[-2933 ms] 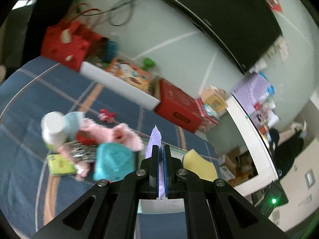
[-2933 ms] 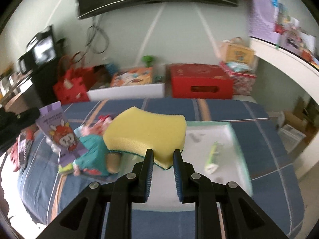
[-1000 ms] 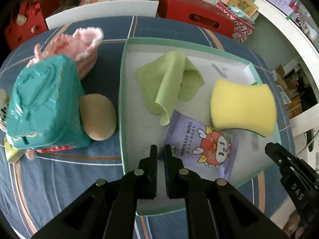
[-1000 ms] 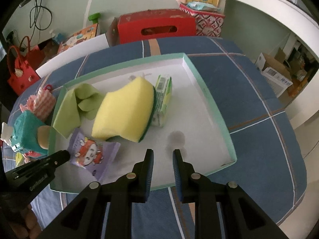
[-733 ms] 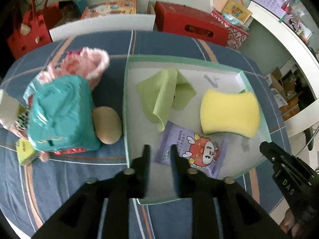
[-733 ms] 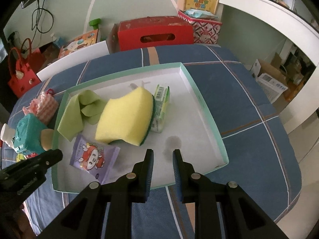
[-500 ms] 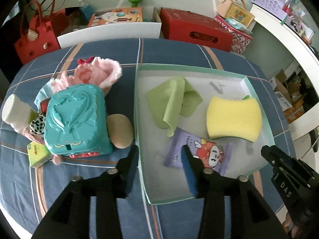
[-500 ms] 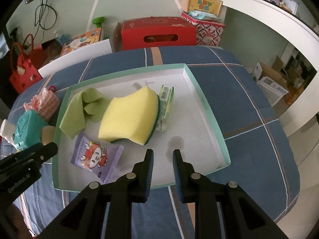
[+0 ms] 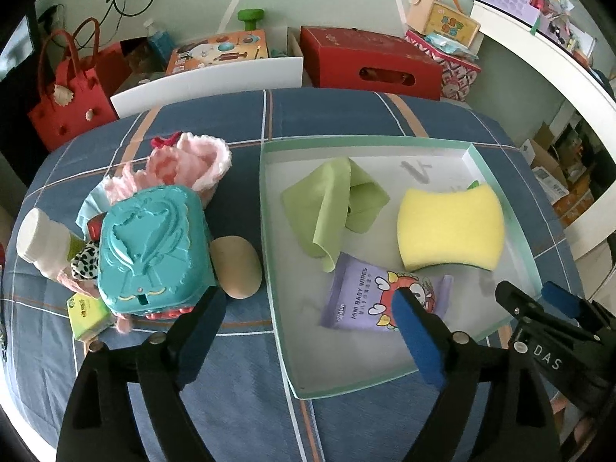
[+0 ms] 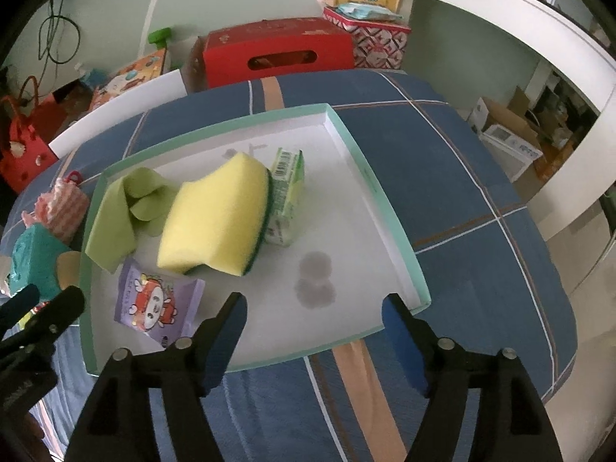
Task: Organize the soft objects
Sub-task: 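Open the left tool over the tray while the right tool releases the sponge, then withdraw both open tools from the tray back toward the pile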
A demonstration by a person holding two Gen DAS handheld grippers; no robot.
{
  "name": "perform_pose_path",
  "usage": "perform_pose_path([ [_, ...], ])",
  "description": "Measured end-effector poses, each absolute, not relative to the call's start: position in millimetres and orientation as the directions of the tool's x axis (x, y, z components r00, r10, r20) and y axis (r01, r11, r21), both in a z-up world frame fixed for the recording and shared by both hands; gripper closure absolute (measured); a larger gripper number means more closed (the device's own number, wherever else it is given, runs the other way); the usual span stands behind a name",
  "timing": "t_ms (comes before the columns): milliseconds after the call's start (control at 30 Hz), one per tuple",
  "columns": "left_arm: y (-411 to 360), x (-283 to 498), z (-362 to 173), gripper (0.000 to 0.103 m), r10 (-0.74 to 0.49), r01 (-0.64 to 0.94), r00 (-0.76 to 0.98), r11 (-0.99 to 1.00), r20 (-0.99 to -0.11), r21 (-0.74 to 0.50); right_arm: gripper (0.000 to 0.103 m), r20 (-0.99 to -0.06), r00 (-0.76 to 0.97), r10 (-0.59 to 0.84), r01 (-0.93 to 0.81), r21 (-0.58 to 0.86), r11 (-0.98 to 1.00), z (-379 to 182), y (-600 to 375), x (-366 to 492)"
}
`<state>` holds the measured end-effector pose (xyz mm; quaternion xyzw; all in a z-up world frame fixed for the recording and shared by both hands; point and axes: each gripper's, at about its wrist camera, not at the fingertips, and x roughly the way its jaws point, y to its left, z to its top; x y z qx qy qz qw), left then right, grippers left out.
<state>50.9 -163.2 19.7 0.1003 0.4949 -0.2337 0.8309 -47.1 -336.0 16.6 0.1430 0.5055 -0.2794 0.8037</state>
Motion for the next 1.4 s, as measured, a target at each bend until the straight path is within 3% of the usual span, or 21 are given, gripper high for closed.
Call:
perform_pose_path([
  [233,-156.5,50.3,30.1,0.013,-0.305,0.479,0.436,0.875,-0.847,-0.069,0.01,-0.893,0.332,-0.305,0.606,-0.046,0.794,16.0,-338.5,-47.7],
  [300,-153.3,49.8,34.1,0.013,-0.314,0.476,0.441,0.876,-0.841,-0.078,0.0,-0.889,0.334,-0.313,0.61,-0.049,0.791,17.3,-338.6,-48.2],
  [700,-98.5,62.7,73.3,0.012,-0.334,0.394,0.514,0.91,-0.79,-0.128,0.0,-0.874,0.361,-0.325,0.555,-0.078,0.828,22.3,-319.9,-38.8],
  [1133,54.1,116.9,56.0,0.012,-0.037,-0.043,0.558,0.996,-0.829,-0.074,0.0,-0.871,0.409,-0.273,0.49,-0.043,0.871,25.3,-287.4,-20.9],
  [1400,111.4,121.1,43.8,0.012,0.024,-0.192,0.533,0.977,-0.846,-0.093,0.0,-0.848,0.49,-0.204,0.384,0.0,0.923,39.7,-240.3,0.0],
])
